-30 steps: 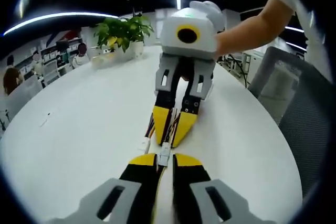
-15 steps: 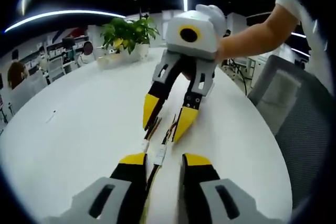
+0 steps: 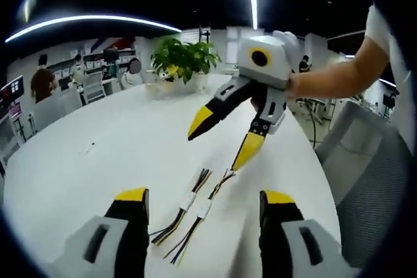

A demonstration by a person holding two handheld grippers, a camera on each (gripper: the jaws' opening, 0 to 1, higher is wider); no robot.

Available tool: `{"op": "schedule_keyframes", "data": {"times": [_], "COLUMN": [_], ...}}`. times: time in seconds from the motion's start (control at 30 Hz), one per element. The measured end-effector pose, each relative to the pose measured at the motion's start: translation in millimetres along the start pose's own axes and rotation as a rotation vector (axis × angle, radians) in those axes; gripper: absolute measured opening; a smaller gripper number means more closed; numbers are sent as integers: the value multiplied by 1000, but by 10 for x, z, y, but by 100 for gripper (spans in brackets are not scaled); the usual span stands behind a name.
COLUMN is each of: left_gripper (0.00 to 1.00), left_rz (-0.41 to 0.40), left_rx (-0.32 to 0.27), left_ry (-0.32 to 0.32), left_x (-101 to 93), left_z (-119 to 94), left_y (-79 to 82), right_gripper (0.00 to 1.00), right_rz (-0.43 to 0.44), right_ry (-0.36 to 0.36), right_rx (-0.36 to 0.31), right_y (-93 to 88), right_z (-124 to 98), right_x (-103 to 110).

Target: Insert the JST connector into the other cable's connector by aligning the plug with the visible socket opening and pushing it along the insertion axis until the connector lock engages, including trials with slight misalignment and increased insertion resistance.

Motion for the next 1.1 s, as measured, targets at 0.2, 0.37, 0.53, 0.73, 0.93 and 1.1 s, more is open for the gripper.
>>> {"op": "schedule_keyframes", "data": {"times": [0.2,0.37,0.53,0.73,0.93,1.1], "left_gripper": [73,73,73,77,78,79], "left_rz": [8,40,30,17,37,26], "left_rx": [-81,-118,-132,-192,-203,-232], "left_ry": [50,76,115,194,281,367], "left_x": [-61,-141,-169,-170,-205,-265], "left_z": [-176,-331,-521,-827,-1137,-1430], "left_y": [301,482,530,651,670,690], "right_gripper": [41,42,43,44,44,44], "right_rz": [17,12,32,45,74,107], "right_ry": [-52,-85,-123,-186,-273,-346], "right_rx": [-73,-86,-107,-164,-197,-222], "right_y": [261,369,453,602,652,680], "right_z": [-176,-307,-469,-725,-1036,-1281], "right_x": [-6,15,52,86,81,117]}}
Point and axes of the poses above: the point that each gripper's makers call its tool centre point, and the gripper's own axes: z roughly forward along the fingers, x roughly to its left, y roughly out of its top, the point moved 3 cm from there along -z, roughly backward along the fingers, and after that the axes turned 6 degrees about -x, right-handed, at the moved point
